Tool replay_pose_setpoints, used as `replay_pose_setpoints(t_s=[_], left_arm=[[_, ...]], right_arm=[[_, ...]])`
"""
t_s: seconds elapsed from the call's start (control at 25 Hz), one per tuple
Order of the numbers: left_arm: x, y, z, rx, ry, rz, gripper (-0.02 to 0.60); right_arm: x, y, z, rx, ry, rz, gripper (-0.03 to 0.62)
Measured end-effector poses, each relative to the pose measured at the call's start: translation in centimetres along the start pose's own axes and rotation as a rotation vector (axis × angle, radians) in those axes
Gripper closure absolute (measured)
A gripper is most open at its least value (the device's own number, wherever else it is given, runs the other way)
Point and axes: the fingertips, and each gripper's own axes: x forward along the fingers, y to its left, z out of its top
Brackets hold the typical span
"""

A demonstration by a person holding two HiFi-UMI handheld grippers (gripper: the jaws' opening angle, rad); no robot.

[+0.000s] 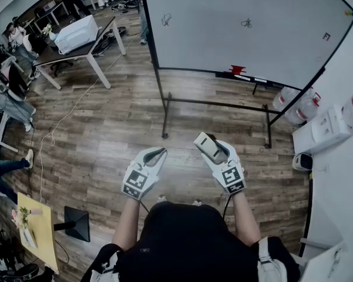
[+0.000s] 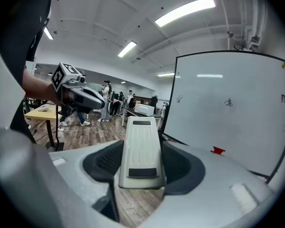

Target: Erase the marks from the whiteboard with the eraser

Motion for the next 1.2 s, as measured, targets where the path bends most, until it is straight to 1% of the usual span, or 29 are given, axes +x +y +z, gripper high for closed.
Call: replay_pose_setpoints(t_s=[0.36,0.6,0.76,1.04,1.2], left_arm=[[1.0,0.2,0.4,-0.035,-0.008,0.033,0.551],[1.1,-0.8,0.6,-0.050,-0.012,0.052,0.551],[0.8,-1.7,0.4,-0.062,-0.007,0.070,0.551],[0.0,-3.2,0.1,-0.078,-0.004,0.115,0.551],[-0.4,-3.9,-0.4,-0.099,-0.010,0.134,0.551]], right_arm=[[-0.1,-1.6,-0.4,-0.003,-0.006,0.013,0.335],[-0.7,-1.4,-0.7,-0.004,-0.009,0.052,0.335],[-1.3,-1.4,-1.1,-0.005,-0.004,0.060,0.335],[-2.2,-1.6,-2.2,-0.074,0.021,0.061,0.336],[-2.6,-1.3,-2.9,-0.114,0.041,0.081,0.336]])
